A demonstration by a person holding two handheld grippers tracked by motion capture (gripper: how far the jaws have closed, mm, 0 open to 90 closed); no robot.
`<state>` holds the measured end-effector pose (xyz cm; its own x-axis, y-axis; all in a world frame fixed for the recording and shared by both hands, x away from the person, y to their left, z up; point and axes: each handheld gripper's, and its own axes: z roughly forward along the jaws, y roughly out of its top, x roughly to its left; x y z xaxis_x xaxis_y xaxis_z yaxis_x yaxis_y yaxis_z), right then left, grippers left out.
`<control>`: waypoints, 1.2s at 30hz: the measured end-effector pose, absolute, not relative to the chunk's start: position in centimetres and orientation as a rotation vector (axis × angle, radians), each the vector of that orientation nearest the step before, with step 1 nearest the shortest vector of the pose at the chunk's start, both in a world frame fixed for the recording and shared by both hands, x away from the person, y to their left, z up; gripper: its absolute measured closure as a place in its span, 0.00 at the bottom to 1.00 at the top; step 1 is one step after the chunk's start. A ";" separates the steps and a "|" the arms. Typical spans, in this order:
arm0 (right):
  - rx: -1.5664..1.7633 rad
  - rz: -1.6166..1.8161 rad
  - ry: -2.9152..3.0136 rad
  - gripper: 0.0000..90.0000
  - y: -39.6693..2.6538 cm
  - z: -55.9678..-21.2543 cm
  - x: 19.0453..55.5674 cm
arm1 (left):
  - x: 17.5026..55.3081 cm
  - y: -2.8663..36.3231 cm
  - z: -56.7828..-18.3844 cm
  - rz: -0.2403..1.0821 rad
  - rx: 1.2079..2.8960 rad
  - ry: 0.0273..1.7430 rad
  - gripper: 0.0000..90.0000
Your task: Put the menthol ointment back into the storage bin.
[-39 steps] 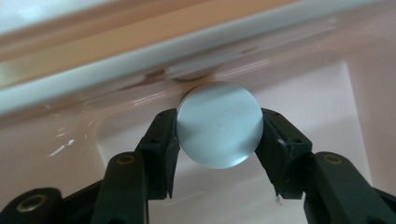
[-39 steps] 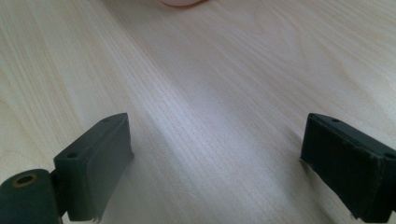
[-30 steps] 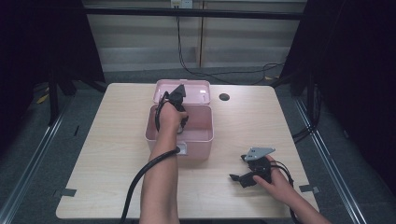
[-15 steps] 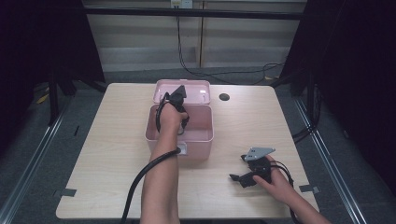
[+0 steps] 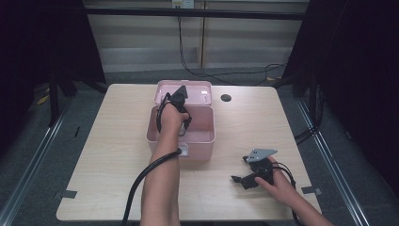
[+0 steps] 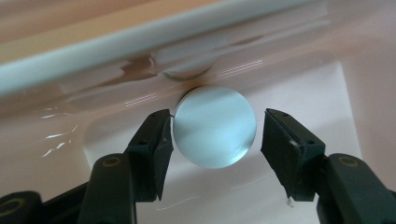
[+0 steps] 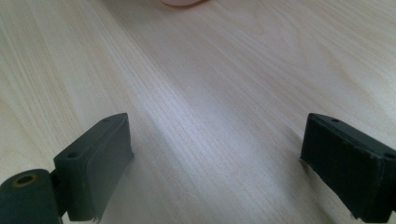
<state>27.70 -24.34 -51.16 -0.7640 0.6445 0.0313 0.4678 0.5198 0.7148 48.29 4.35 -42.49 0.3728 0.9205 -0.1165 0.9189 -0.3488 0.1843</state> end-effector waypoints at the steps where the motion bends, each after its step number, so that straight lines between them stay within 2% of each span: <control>1: 0.941 1.079 2.524 0.09 -24.3 -51.2 27.7 | 48.3 4.4 -42.4 0.013 2.408 1.652 0.45; 27: 0.934 1.072 2.520 0.09 -24.4 -51.1 27.7 | 46.9 6.7 -38.1 -0.039 2.396 1.653 0.29; 36: 0.937 1.077 2.525 0.09 -24.3 -51.2 27.7 | 46.1 7.6 -36.4 -0.045 2.405 1.620 0.27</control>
